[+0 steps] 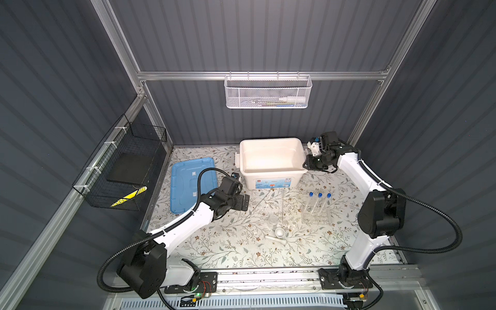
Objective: Organize the chemistry lab equipment
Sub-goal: 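Pull the white bin with the right gripper while the left gripper moves over the glassware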
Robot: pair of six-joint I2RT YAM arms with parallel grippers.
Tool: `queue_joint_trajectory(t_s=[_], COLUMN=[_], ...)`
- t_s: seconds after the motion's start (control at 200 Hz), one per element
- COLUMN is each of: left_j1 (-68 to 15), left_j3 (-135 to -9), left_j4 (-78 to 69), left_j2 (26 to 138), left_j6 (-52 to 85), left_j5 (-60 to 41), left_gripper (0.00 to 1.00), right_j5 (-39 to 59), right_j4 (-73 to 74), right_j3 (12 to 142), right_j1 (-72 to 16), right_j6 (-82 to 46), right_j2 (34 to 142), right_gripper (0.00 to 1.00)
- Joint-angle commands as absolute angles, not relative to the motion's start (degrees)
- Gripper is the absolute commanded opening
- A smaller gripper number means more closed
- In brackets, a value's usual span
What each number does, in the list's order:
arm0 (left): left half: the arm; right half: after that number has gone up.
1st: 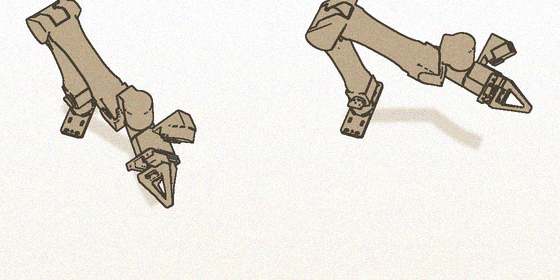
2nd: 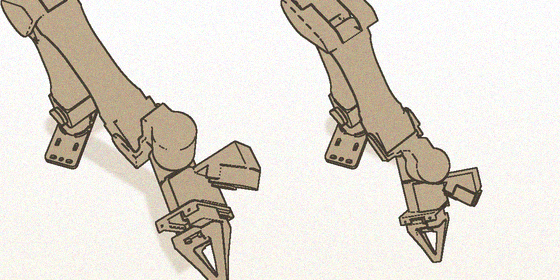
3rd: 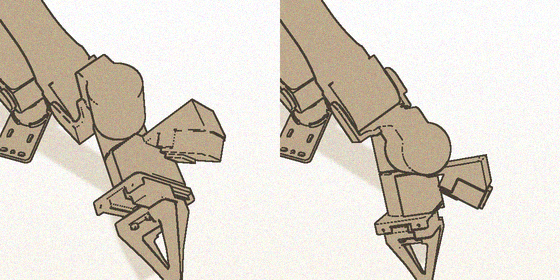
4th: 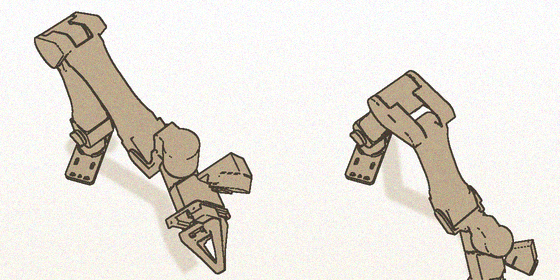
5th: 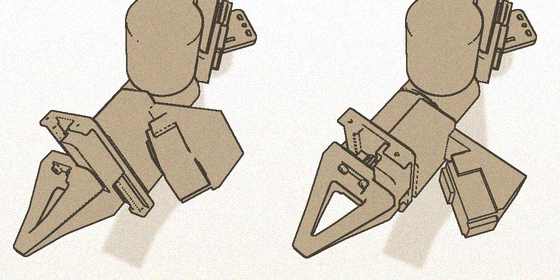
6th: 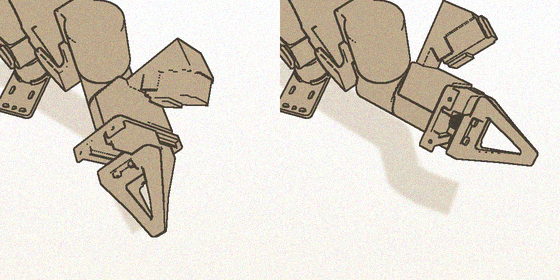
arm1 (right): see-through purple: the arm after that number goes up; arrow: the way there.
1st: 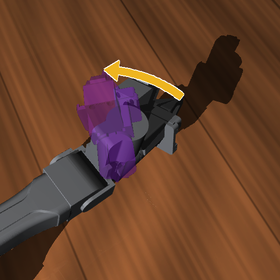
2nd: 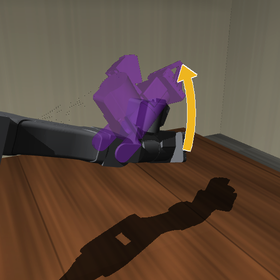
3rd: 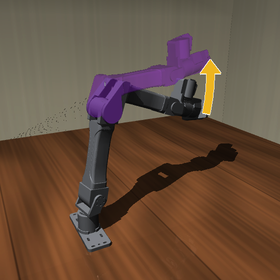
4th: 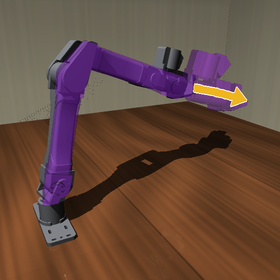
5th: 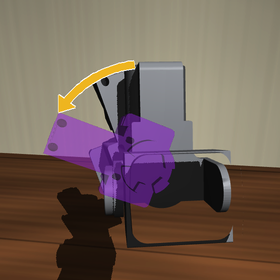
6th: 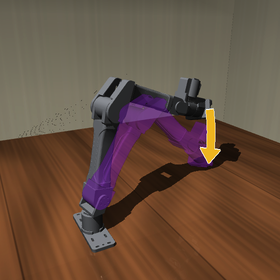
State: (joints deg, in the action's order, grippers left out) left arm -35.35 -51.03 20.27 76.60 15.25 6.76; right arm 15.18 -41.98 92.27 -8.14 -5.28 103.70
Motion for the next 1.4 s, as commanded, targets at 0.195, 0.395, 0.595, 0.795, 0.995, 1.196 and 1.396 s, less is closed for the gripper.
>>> queue_joint_trajectory(t_s=[0.195, 0.395, 0.595, 0.795, 0.995, 1.196, 1.396], left_j1=[-44.5, -48.6, -54.1, -57.7, -59.3, -59.5, -59.5], left_j3=[-60.7, -65.7, -72.6, -77.5, -80.5, -84.4, -86.5], left_j4=[29.5, 34.7, 41.3, 44.0, 46.5, 46.7, 47.7], left_j2=[80.3, 84.4, 91.0, 97.0, 101.4, 104.2, 106.4], left_j6=[11.7, 10.9, 9.2, 9.5, 10.3, 11.0, 10.6], left_j5=[5.5, 4.0, 5.5, 5.8, 7.8, 8.5, 8.5], left_gripper=[0.99, 0.99, 0.99, 0.97, 0.91, 0.82, 0.64], right_j5=[15.7, 14.6, 13.3, 12.6, 12.3, 12.4, 12.6], right_j4=[-42.8, -41.4, -39.4, -38.3, -35.9, -35.4, -34.9], right_j3=[91.0, 90.1, 89.5, 89.1, 87.0, 85.7, 84.5], right_j1=[-9.0, -9.0, -8.9, -7.9, -6.9, -5.9, -5.3], right_j6=[-3.8, -5.2, -7.3, -8.7, -9.2, -9.5, -9.5], right_j2=[101.3, 100.0, 98.6, 97.8, 95.8, 94.8, 94.1], right_gripper=[0.27, 0.37, 0.52, 0.69, 0.76, 0.78, 0.79])
